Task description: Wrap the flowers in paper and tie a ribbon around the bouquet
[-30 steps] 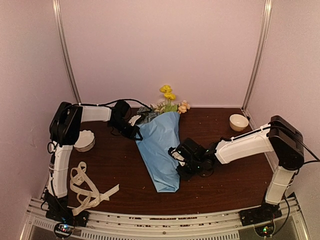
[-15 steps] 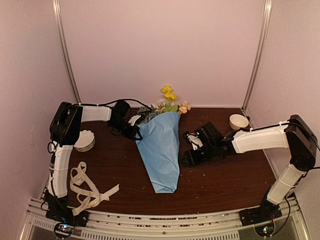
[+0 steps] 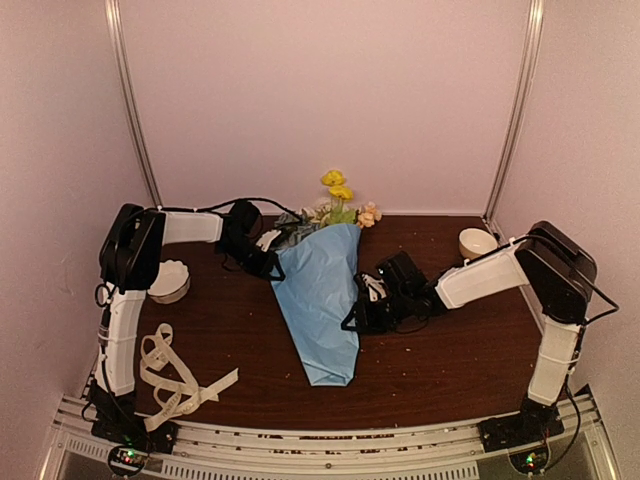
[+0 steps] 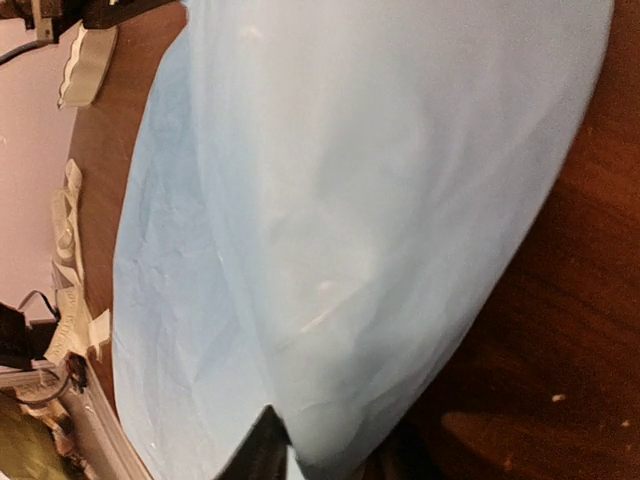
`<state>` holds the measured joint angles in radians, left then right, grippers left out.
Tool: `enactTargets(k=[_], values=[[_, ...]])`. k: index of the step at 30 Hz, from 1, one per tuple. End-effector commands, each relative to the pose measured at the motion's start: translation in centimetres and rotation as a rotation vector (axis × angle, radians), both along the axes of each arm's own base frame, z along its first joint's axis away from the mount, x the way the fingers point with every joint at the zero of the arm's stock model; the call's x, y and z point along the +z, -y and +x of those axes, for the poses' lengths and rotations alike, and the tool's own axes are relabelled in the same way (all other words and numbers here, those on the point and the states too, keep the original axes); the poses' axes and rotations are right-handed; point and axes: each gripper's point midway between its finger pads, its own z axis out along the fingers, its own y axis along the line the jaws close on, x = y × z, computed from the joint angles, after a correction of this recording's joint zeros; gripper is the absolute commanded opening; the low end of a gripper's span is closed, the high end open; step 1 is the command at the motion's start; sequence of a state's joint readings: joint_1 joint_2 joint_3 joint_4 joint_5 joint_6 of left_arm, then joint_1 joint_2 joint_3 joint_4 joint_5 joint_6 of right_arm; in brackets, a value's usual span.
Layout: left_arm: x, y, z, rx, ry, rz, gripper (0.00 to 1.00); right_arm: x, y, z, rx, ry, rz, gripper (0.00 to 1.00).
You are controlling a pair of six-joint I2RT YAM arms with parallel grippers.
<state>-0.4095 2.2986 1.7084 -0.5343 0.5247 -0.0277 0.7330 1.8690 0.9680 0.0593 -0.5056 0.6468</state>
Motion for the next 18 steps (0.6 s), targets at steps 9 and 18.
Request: enactTargets(k=[9, 18], values=[[7.2, -2.9, 1.1, 0.293, 0.144, -0.038, 0.68, 0.0, -0.6, 0.8, -0.043, -0.021, 0.030, 0.17], [2.4, -1.3, -3.7, 0.344, -0.074, -0.212, 0.77, 0.3, -1.3, 0.5, -0.012, -0.004, 0.018, 0.17]])
